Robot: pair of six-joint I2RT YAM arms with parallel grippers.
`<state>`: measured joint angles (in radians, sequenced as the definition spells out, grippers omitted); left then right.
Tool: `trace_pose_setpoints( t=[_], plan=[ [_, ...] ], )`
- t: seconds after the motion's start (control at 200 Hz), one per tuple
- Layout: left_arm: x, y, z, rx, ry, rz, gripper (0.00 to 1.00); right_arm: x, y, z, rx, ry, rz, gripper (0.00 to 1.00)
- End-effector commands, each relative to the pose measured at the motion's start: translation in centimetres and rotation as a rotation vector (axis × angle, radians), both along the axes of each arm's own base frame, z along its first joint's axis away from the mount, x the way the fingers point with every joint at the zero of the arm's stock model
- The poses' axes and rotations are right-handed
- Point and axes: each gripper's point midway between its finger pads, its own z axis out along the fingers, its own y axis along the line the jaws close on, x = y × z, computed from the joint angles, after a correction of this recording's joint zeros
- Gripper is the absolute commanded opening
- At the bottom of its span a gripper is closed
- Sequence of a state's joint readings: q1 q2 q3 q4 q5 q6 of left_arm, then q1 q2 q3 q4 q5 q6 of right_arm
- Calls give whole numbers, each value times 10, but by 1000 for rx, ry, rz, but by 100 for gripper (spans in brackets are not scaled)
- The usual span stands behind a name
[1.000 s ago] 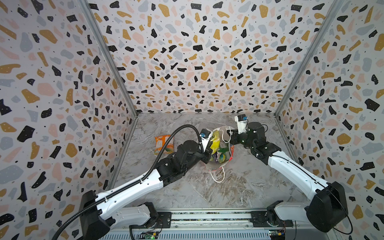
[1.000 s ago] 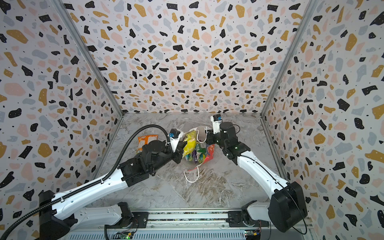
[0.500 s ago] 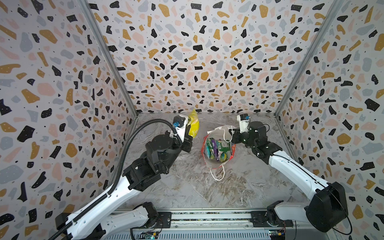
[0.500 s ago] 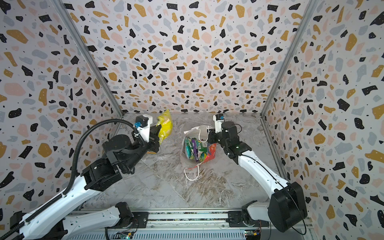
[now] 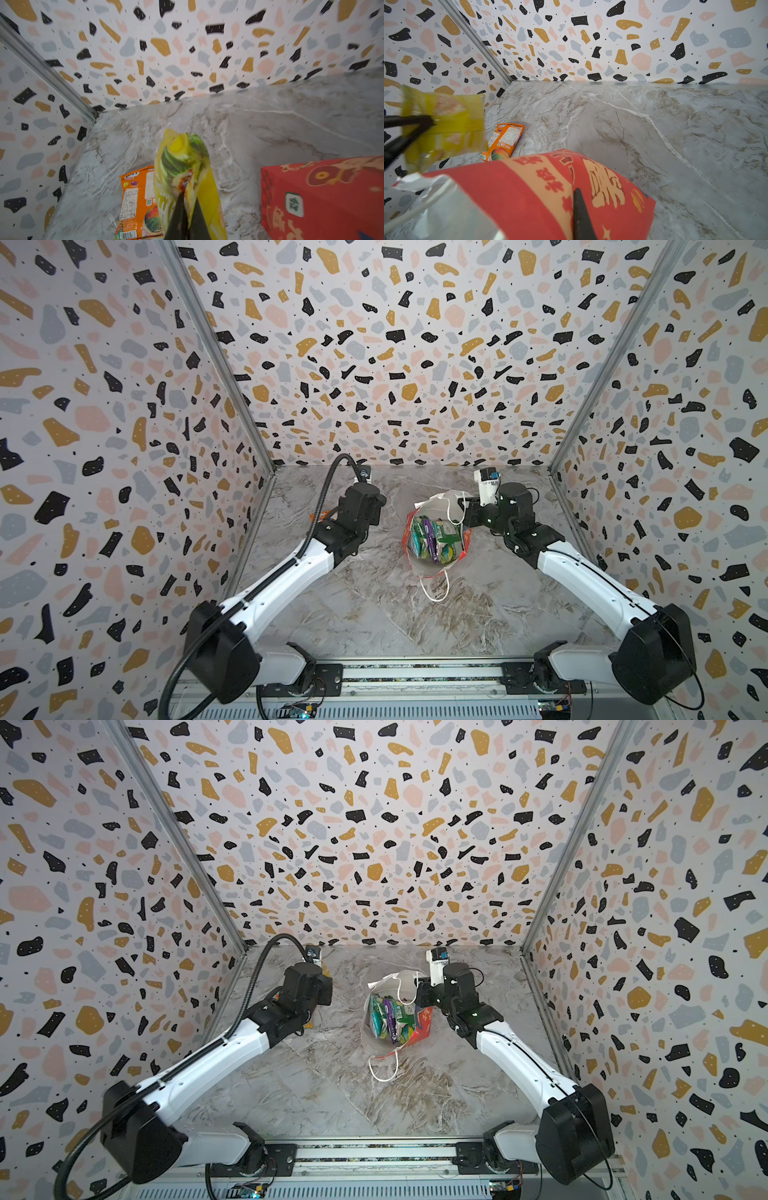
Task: Take the snacks out of the paper bag
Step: 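Lower the yellow packet beside the orange packet and open the left gripper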
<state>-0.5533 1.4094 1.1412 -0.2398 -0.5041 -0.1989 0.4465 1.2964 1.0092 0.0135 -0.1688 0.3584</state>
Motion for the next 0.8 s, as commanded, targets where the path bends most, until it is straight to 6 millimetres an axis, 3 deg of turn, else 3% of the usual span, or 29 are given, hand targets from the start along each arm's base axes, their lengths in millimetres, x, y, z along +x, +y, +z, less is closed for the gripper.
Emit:
trace_pose_setpoints(
  t=[0.0,0.145,0.25,0.446,0.791],
  plan=[
    [21,-5,-25,-17,51,25,0,-1,-3,62,87,-163,-4,0],
    [39,-3,-78,103,188,67,3,1,-2,59,83,-156,-1,0],
    [48,2,-107,184,262,96,3,0,-2,58,85,-157,1,0],
    [60,17,-123,289,306,161,2,1,-4,59,85,-162,-2,0],
    [62,39,-158,345,396,196,2,0,-7,57,85,-161,-11,0]
  ],
)
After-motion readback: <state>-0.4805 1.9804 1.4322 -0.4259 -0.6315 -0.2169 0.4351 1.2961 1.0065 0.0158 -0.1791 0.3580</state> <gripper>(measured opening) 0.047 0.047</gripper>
